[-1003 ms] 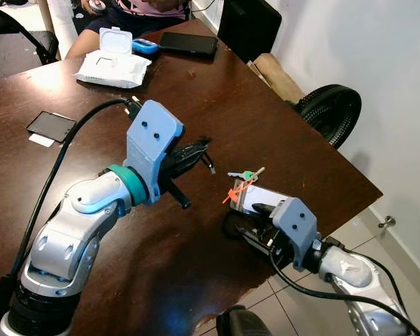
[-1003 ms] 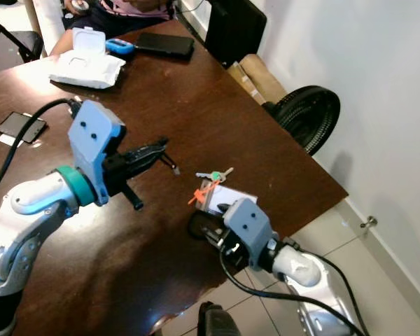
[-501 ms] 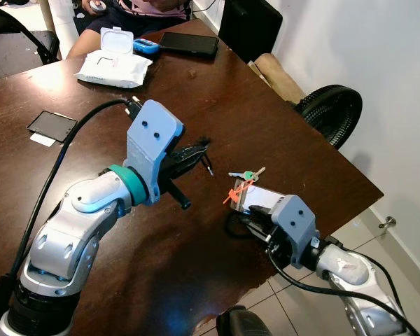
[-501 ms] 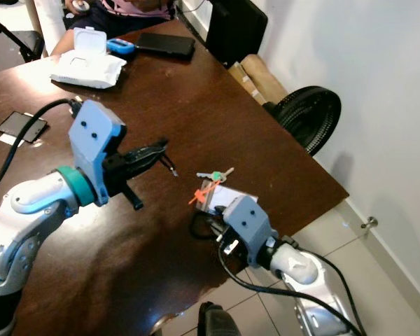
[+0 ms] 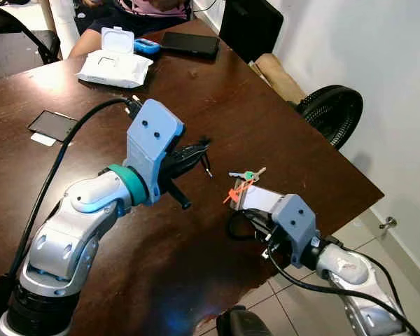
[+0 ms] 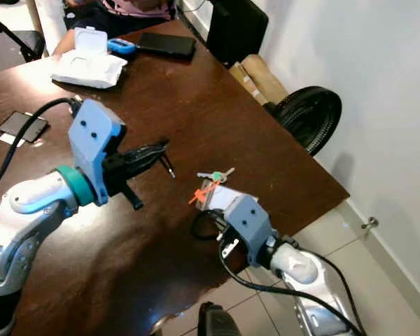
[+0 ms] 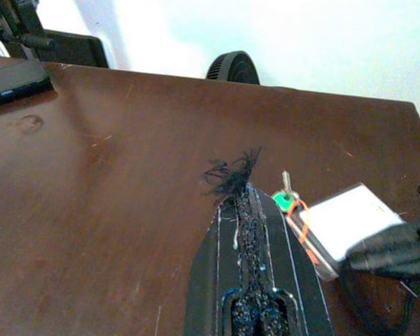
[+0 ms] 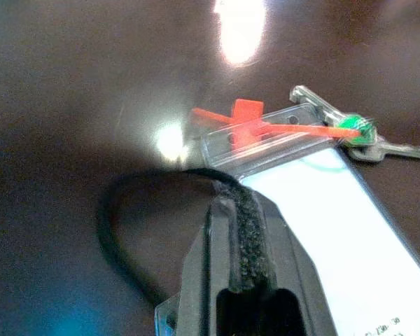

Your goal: Hang keys on a hook

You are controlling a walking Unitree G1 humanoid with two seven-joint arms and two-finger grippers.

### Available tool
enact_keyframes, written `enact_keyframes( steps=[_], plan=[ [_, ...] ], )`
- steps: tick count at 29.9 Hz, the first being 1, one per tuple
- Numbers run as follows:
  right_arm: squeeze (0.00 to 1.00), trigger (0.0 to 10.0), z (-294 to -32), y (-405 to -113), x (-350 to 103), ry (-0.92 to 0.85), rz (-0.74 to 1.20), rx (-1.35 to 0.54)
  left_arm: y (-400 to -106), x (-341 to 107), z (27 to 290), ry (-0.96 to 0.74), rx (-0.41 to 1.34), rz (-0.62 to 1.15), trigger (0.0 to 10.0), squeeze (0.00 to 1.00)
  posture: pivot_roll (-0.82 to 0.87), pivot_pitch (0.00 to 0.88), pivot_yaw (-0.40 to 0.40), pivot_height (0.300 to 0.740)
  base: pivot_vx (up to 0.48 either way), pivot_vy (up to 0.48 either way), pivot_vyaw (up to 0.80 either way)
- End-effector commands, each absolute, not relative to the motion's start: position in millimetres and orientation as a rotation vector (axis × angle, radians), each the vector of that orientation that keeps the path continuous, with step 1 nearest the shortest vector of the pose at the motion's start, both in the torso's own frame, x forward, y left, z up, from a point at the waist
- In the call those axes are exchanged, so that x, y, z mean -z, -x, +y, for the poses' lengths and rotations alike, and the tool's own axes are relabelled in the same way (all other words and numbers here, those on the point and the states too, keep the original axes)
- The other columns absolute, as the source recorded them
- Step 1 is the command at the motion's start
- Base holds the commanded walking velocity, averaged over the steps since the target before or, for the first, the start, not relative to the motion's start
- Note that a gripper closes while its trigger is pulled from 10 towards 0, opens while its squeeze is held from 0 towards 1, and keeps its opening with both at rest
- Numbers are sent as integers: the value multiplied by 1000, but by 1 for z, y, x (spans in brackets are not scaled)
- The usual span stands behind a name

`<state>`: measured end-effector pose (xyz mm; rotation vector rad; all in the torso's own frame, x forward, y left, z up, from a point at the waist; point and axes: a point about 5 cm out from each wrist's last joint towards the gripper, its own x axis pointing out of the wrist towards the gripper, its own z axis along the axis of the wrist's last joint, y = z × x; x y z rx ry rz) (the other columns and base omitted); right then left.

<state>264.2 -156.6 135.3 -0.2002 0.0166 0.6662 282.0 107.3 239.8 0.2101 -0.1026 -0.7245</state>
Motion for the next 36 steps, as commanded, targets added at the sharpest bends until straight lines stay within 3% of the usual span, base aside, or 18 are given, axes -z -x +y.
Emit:
enact_keyframes(
  steps=[1,3,4,5,17,36],
  plan=[
    [0,0,-154,-265,-153,103,-46,-660,-278,-242,105,-210,742,-108,10000,0,-20,186,99,740,0,0,0],
    [0,0,-150,-267,-165,21,-99,-651,-279,-241,105,-209,733,-108,10000,0,-19,185,105,740,0,0,0],
    [0,3922,-148,-268,-171,-18,-128,-646,-280,-241,106,-209,727,-109,10000,0,-19,185,105,740,0,0,0],
    [0,10000,-146,-271,-181,-61,-178,-613,-283,-243,106,-210,698,-121,10000,0,-16,180,104,740,0,0,0],
    [0,10000,-121,-269,-203,-150,-334,-521,-299,-260,136,-160,418,-211,10000,0,1,132,93,740,0,0,0],
    [0,10000,-120,-276,-209,-163,-361,-417,-305,-259,144,-158,265,-256,10000,0,-10,73,104,740,0,0,0]
  ],
)
